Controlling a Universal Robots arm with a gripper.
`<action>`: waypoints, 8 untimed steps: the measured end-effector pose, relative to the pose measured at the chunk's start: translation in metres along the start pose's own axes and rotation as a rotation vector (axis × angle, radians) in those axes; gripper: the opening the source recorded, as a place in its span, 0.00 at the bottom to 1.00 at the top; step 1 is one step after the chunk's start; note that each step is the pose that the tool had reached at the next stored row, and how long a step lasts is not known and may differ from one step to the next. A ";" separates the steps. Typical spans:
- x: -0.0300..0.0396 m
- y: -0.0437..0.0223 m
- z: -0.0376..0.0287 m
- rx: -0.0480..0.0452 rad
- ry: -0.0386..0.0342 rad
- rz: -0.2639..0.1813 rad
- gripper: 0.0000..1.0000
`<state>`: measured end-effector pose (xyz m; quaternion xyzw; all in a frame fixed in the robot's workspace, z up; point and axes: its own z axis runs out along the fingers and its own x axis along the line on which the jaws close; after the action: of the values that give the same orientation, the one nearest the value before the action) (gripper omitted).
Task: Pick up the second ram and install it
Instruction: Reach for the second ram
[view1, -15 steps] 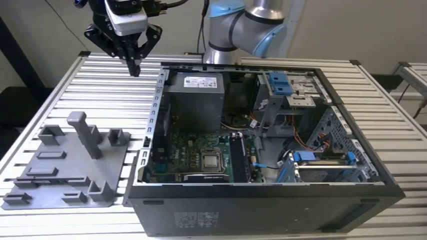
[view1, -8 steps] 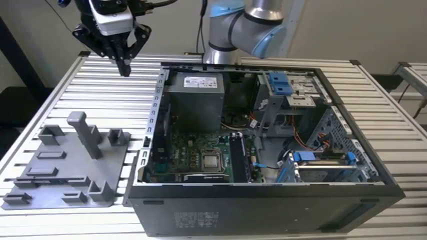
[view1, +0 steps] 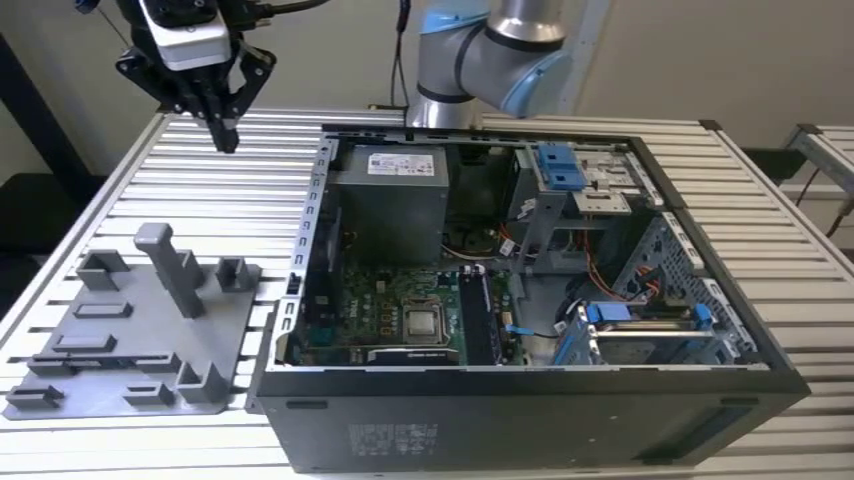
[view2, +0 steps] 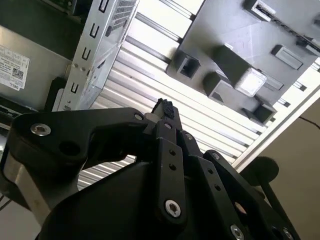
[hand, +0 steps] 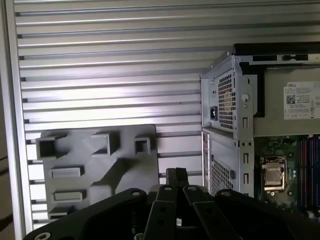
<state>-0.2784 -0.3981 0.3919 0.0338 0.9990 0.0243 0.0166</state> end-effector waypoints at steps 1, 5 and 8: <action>0.0029 -0.0002 -0.0001 0.0000 0.0000 0.000 0.11; 0.0143 -0.0009 -0.0005 0.0000 0.0000 0.000 0.11; 0.0230 -0.0015 -0.0008 0.0000 0.0000 0.000 0.11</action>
<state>-0.3015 -0.3981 0.3919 0.0338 0.9990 0.0243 0.0166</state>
